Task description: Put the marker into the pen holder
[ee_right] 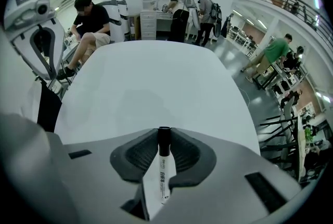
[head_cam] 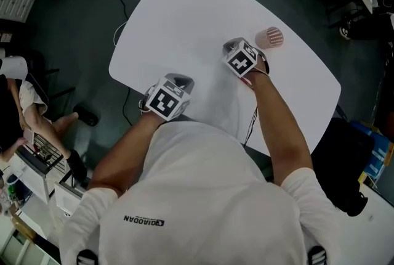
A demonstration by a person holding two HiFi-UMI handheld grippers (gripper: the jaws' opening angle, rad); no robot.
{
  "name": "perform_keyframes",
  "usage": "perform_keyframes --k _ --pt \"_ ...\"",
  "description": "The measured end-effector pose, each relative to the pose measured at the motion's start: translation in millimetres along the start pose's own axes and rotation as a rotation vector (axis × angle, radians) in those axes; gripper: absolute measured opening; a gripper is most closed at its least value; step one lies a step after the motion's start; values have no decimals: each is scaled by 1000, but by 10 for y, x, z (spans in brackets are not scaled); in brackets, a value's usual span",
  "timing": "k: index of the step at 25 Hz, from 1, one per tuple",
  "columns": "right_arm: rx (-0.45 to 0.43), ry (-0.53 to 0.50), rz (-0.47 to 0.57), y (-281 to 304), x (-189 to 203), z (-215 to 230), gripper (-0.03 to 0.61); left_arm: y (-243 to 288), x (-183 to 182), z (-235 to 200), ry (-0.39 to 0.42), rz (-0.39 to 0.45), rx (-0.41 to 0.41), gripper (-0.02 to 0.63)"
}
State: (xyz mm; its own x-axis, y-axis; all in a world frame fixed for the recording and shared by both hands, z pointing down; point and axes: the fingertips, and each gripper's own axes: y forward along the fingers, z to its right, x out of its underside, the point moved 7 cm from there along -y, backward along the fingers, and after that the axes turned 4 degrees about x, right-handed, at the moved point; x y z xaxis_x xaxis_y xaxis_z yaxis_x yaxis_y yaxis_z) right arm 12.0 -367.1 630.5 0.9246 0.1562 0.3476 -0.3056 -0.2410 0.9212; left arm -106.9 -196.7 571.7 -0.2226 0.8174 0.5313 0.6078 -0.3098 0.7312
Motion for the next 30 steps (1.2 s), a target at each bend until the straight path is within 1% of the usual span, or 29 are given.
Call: perform_keyframes --k 4,6,11,15,19,25,27,30 --pt "31 60 43 -257 19 -8 87 -32 -80 32 28 10 4 26" --pt "53 91 81 -418 46 6 87 -44 -134 82 50 14 5 26" --pt "99 226 209 -777 154 53 86 -27 -210 162 86 16 11 26" --pt "125 352 319 -1074 321 108 86 -2 -271 273 113 13 11 26" --pt "147 523 430 -1327 509 225 86 22 -341 340 126 14 7 26" --pt "157 855 607 -1591 841 407 86 71 -449 503 148 21 29 26" --pt "167 935 663 -1670 948 504 86 96 -469 555 160 16 35 26" --pt "200 1017 730 -1775 1078 703 86 135 -457 583 167 0 36 26"
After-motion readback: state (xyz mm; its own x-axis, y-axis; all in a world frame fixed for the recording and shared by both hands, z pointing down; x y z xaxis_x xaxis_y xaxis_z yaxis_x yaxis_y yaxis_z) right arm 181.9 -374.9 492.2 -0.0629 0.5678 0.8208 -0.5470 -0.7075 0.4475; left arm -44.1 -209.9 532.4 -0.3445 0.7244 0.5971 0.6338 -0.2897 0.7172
